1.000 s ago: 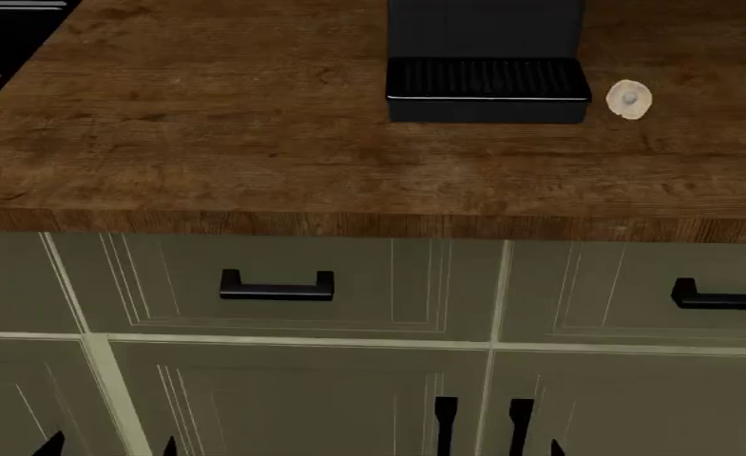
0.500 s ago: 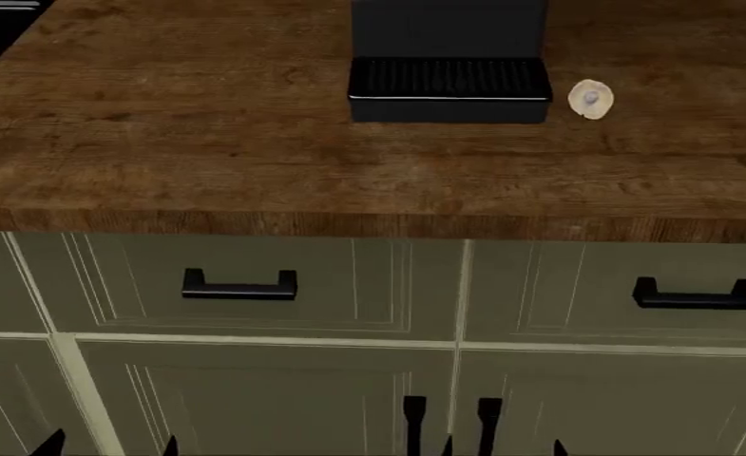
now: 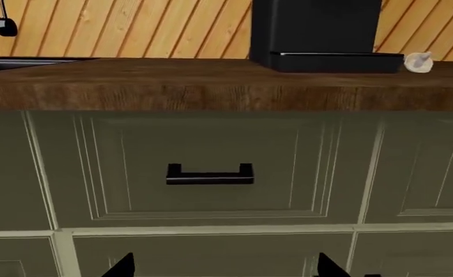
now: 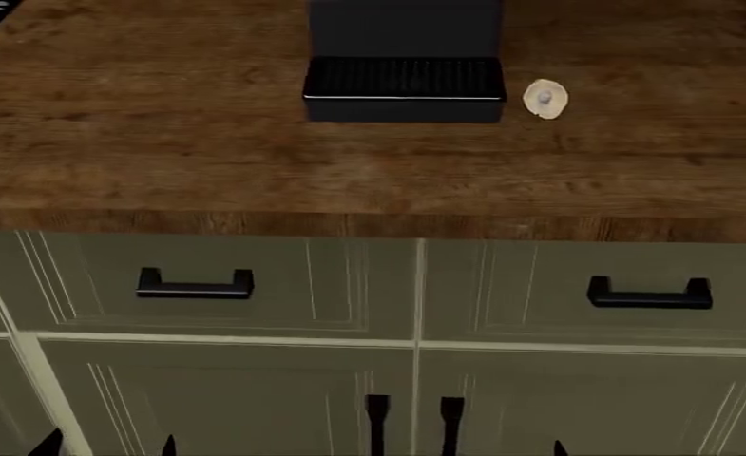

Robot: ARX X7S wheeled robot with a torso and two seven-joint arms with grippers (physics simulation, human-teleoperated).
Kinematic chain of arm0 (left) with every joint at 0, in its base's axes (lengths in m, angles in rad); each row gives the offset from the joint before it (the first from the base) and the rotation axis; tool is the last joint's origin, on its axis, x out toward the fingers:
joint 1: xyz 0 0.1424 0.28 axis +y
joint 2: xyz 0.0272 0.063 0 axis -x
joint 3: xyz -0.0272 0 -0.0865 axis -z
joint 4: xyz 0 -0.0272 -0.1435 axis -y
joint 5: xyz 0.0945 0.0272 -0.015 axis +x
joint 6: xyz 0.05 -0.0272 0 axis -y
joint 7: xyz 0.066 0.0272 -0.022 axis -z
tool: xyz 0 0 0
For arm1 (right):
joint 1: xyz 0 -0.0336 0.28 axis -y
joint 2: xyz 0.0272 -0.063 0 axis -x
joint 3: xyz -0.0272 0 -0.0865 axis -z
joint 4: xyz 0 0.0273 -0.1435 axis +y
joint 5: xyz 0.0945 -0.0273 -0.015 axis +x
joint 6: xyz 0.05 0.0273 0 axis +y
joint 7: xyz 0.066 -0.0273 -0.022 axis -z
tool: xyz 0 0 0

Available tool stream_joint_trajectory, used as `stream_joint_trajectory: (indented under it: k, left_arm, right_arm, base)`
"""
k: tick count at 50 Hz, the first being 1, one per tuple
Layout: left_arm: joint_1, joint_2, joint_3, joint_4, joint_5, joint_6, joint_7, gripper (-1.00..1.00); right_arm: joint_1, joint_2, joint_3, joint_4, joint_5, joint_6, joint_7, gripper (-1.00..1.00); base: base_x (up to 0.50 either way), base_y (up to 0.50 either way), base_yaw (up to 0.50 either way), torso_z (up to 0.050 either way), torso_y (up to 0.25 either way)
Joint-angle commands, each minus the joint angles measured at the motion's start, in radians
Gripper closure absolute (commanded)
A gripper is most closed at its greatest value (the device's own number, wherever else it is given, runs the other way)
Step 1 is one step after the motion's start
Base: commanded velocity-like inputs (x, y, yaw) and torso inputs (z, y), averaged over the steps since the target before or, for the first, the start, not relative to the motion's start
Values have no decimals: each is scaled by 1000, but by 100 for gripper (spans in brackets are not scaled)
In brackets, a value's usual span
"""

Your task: Open the right drawer.

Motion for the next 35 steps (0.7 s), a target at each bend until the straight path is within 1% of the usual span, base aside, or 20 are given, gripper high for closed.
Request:
stream_joint_trajectory:
  k: [1, 22, 31, 35]
  left_arm:
    - [-4, -8, 12, -4, -1, -2, -16, -100]
    - [-6, -21, 24, -2, -30, -1, -24, -100]
    - [-5, -29, 36, -3, -21, 3, -34, -100]
    - [-8, -29, 29, -6, -51, -2, -26, -100]
  right_arm:
    - [1, 10, -15, -4, 6, 4, 11, -100]
    - [1, 24, -32, -14, 26, 11, 26, -100]
    - [4, 29, -37, -7, 31, 5, 32, -100]
    - [6, 31, -38, -2, 36, 2, 34, -100]
  base:
    - [0, -156, 0, 0, 0]
    - [0, -151, 0, 0, 0]
    - [0, -151, 0, 0, 0]
    - [0, -153, 0, 0, 0]
